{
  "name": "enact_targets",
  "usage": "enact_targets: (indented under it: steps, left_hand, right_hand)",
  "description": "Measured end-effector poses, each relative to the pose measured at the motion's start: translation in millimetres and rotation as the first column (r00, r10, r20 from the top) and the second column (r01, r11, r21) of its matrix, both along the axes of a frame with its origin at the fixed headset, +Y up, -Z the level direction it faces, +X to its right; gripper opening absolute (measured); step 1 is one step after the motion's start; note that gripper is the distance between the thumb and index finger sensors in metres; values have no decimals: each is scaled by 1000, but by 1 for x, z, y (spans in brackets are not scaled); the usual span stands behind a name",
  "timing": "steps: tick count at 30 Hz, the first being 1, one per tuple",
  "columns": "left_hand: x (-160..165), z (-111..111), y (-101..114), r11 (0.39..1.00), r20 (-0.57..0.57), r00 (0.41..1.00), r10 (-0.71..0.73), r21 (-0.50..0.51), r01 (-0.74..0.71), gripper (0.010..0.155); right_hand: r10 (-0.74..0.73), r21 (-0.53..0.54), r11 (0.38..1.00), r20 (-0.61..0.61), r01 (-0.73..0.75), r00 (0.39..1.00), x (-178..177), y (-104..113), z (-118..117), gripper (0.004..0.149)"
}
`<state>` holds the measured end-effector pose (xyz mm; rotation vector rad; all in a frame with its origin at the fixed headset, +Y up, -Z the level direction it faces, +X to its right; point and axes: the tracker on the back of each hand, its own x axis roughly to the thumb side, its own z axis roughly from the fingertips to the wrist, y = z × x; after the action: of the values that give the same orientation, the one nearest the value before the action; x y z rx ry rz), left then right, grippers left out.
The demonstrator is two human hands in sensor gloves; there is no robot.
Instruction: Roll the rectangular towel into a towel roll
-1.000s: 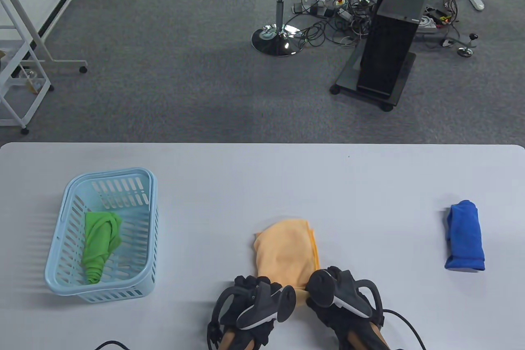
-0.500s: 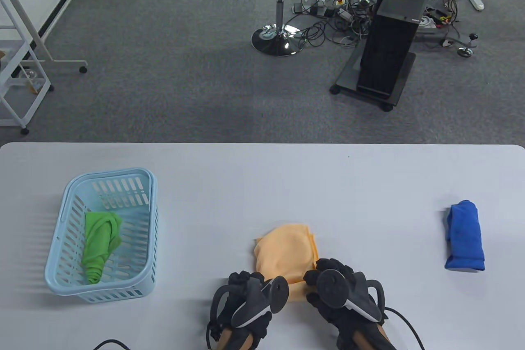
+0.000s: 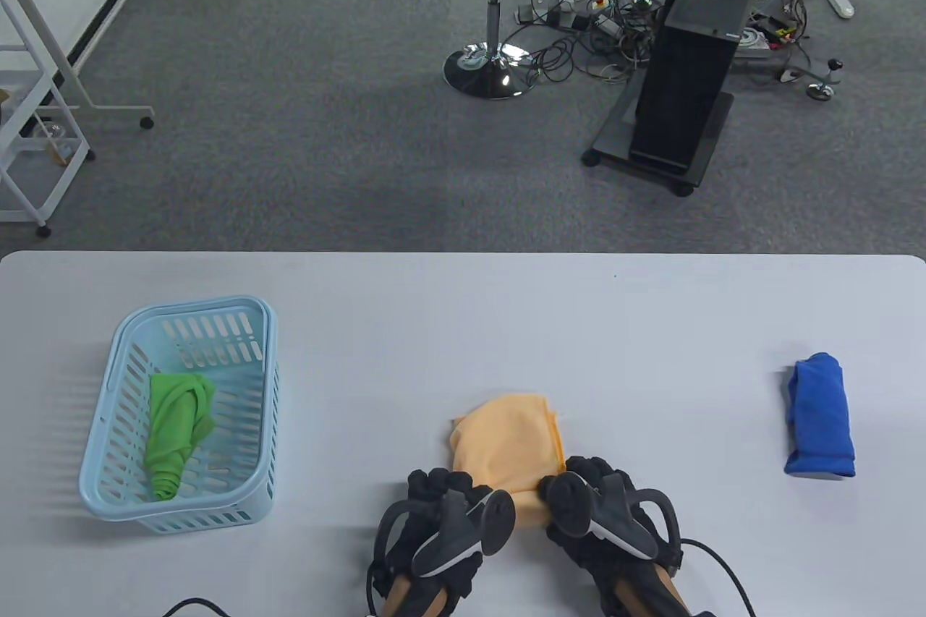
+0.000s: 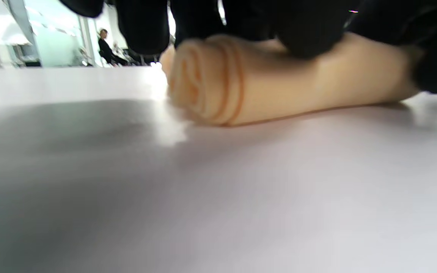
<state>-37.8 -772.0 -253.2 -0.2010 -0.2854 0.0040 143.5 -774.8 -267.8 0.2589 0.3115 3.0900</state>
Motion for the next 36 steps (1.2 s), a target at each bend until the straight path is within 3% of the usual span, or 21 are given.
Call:
enact_targets:
  steps: [3, 6, 13, 16, 18, 23, 26, 29, 32, 36]
  left_hand:
    - [1, 0, -1, 998, -12, 999, -47, -30, 46, 77]
    - [6, 0, -4, 992, -21, 992, -127, -23, 126, 69]
    - [-4, -1, 3, 1000, -61, 998, 21, -2, -22, 58]
    - [-15, -3, 9, 987, -102, 982, 161, 17, -160, 60]
    - [-18, -4, 10, 983, -114, 976, 186, 27, -184, 53]
    - [-16, -4, 2, 995, -119, 988, 95, 6, -95, 46]
    - [-18, -5, 0, 996, -151, 984, 91, -2, -93, 45]
    - [-18, -6, -1, 996, -160, 984, 84, -4, -86, 46]
    - [-19, -4, 5, 997, -185, 981, 64, 64, -52, 53]
    - [-20, 3, 21, 964, -130, 971, 203, 199, -175, 45]
  right_hand:
    - [18, 28, 999, -6, -18, 1000, -2, 1, 1, 65]
    - [-14, 52, 999, -14, 14, 1000, -3, 3, 1, 57]
    - [-115, -16, 993, -59, 115, 992, 10, 8, 1, 52]
    - [-197, -55, 979, -26, 195, 980, 19, 11, -2, 51]
    - [-220, -42, 975, -24, 219, 975, 21, 12, -2, 51]
    - [-206, 26, 978, -31, 207, 978, 18, 20, 4, 57]
    - [-268, 88, 958, -80, 274, 960, 17, 29, 8, 56]
    - [-205, 14, 978, -93, 207, 974, 12, 21, 7, 59]
    - [-108, -30, 994, -87, 106, 990, 9, 10, 3, 65]
    - [-106, -33, 994, -72, 103, 992, 8, 8, 2, 69]
